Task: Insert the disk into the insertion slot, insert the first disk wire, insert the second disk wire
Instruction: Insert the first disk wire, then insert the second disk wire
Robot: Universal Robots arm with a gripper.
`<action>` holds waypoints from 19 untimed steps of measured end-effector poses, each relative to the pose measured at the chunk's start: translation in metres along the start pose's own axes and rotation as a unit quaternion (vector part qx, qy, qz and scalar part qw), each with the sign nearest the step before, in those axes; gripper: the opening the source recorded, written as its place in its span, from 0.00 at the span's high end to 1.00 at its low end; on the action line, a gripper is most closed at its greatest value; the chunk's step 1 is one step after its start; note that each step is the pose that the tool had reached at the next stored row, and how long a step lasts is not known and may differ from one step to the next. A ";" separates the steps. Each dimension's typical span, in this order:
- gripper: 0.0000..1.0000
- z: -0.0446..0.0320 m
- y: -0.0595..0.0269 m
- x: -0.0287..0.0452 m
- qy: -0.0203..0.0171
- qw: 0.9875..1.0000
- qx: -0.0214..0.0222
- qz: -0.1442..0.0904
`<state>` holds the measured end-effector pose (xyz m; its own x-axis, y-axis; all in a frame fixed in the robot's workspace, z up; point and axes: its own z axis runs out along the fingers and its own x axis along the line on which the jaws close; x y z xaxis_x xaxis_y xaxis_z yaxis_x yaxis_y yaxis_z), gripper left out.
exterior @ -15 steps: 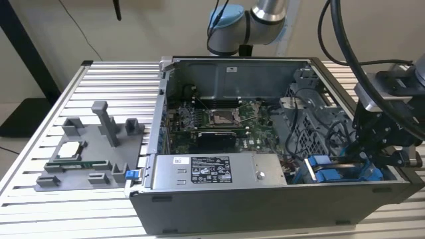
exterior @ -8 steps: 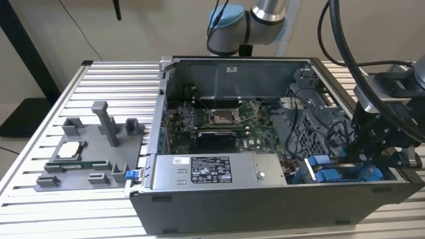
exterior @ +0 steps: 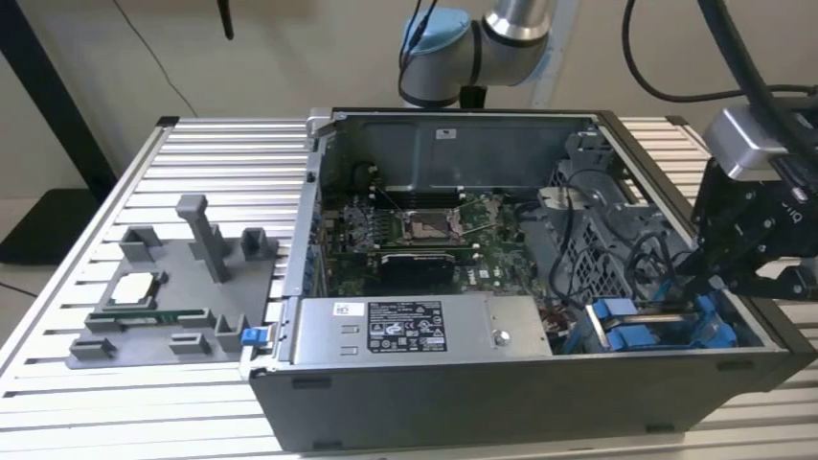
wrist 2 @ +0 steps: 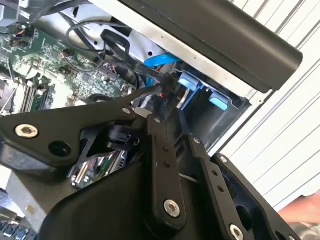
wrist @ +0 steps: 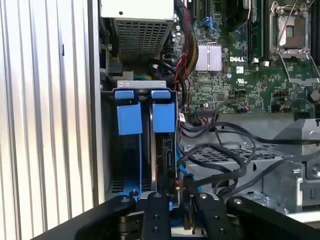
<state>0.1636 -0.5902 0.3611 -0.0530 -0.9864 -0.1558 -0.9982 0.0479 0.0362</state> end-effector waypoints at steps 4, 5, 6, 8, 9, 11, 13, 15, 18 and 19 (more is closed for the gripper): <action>0.00 -0.0075 0.0003 -0.0034 0.000 1.000 0.002 0.000; 0.00 -0.0077 0.0004 -0.0039 0.000 1.000 0.003 -0.001; 0.00 -0.0077 0.0003 -0.0044 0.000 1.000 0.004 -0.001; 0.00 -0.0077 -0.0001 -0.0051 0.000 1.000 0.007 -0.001; 0.00 -0.0076 -0.0005 -0.0052 0.000 1.000 0.008 -0.001; 0.00 -0.0077 -0.0021 -0.0056 0.000 1.000 0.010 -0.002; 0.00 -0.0077 -0.0042 -0.0059 0.000 1.000 0.011 -0.002; 0.00 -0.0077 -0.0065 -0.0061 -0.001 1.000 0.012 -0.002; 0.00 -0.0078 -0.0095 -0.0063 -0.001 1.000 0.013 -0.002; 0.00 -0.0078 -0.0105 -0.0064 -0.001 1.000 0.014 -0.002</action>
<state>0.1746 -0.5856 0.3694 -0.0486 -0.9863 -0.1575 -0.9988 0.0479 0.0083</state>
